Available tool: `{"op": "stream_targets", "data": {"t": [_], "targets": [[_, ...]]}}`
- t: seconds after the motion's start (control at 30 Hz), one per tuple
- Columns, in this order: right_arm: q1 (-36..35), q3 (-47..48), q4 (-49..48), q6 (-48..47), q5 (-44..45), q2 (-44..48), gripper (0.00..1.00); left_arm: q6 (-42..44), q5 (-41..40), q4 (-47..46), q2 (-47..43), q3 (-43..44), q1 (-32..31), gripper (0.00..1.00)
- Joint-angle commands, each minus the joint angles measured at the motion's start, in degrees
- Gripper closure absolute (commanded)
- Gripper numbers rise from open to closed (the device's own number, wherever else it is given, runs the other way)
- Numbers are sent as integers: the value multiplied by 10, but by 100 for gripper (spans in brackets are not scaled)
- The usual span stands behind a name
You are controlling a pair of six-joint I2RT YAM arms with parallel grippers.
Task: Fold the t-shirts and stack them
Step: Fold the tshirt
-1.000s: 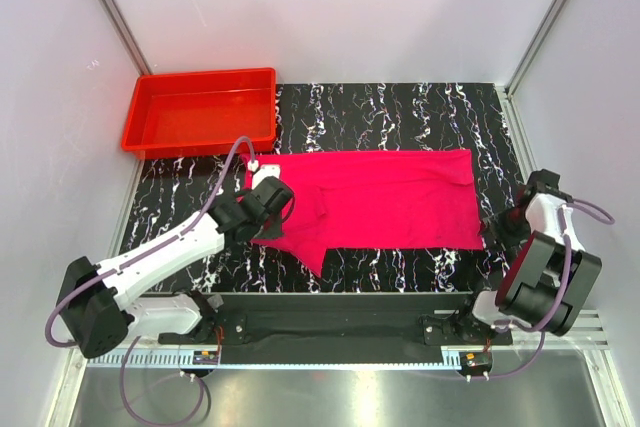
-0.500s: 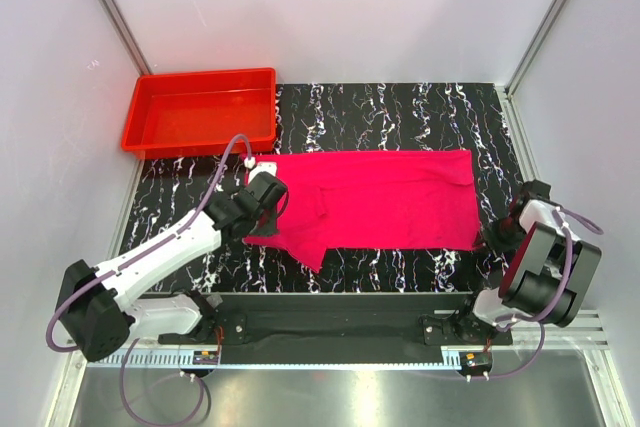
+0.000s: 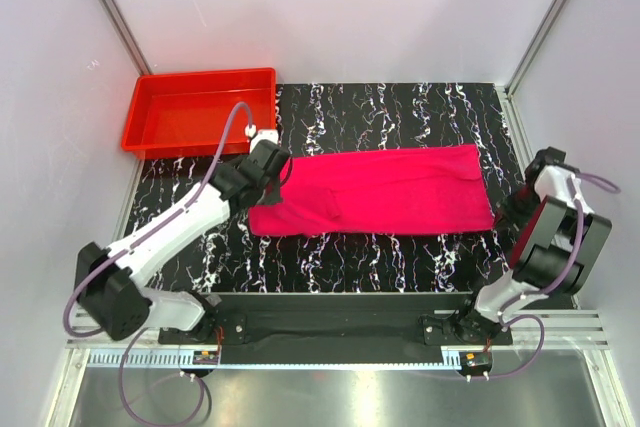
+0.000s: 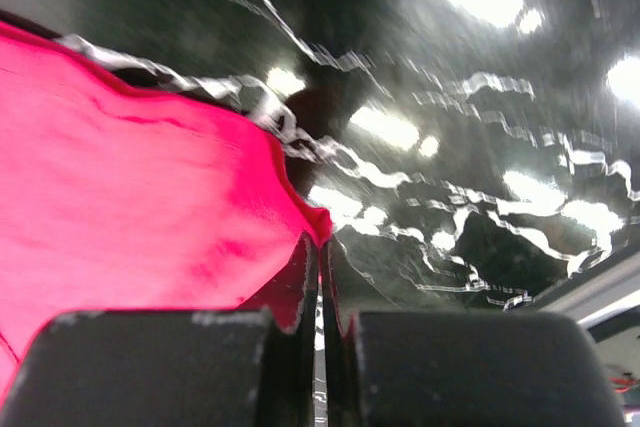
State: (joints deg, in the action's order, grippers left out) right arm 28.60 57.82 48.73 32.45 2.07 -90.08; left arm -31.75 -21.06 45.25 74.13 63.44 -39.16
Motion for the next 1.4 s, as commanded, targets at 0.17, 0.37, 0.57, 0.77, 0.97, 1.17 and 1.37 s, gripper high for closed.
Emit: {"op": "stream_targets", "data": {"t": [0.17,0.37,0.57,0.77,0.97,1.17,1.37], "targets": [[-32,121,50,-47,7,-83,100,38,-28,-9,100,128,61,100],[-52,196,66,-56,0,-127,99,49,-24,-9,156,193,87,100],[-79,244,72,-43,-9,-162,96,55,-22,-2,194,227,101,100],[-88,283,68,-46,1,-188,95,50,-28,12,199,223,114,100],[-95,323,68,-41,-6,-220,95,53,-27,8,206,220,124,100],[-103,353,70,-45,-5,-254,93,57,-27,9,224,226,127,100],[-115,388,75,-45,-8,-280,92,56,-25,4,233,222,130,100]]}}
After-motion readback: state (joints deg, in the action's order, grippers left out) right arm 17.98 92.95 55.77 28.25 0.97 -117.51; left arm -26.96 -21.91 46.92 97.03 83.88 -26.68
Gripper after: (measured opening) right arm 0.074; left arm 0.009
